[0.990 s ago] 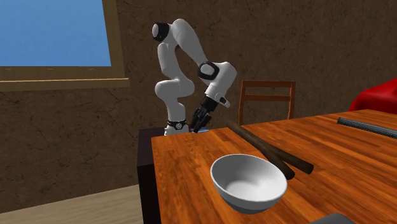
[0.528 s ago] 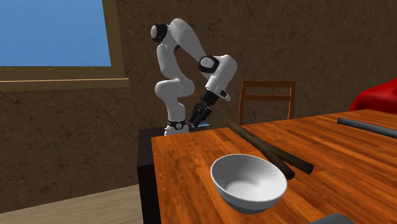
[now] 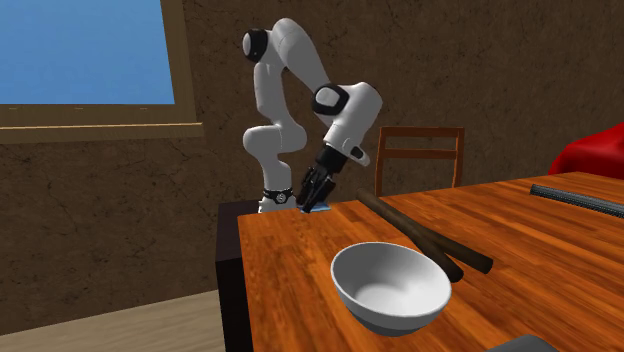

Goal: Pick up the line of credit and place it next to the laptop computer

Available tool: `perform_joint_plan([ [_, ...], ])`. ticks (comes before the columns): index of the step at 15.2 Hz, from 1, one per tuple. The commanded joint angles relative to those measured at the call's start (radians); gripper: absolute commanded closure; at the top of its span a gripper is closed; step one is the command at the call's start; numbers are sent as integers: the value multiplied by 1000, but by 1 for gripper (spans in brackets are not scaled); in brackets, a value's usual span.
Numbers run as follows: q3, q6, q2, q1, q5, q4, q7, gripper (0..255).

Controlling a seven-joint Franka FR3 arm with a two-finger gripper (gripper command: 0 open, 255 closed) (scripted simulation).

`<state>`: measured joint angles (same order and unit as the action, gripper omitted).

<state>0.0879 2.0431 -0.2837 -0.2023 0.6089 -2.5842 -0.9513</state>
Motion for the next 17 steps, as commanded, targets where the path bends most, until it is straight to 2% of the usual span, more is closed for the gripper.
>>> perform_joint_plan([
  [1,-17,12,76,22,24,76,-19,255],
  [8,-65,30,302,72,64,328,-94,255],
  [17,-105,-3,598,118,50,720,-223,255],
])
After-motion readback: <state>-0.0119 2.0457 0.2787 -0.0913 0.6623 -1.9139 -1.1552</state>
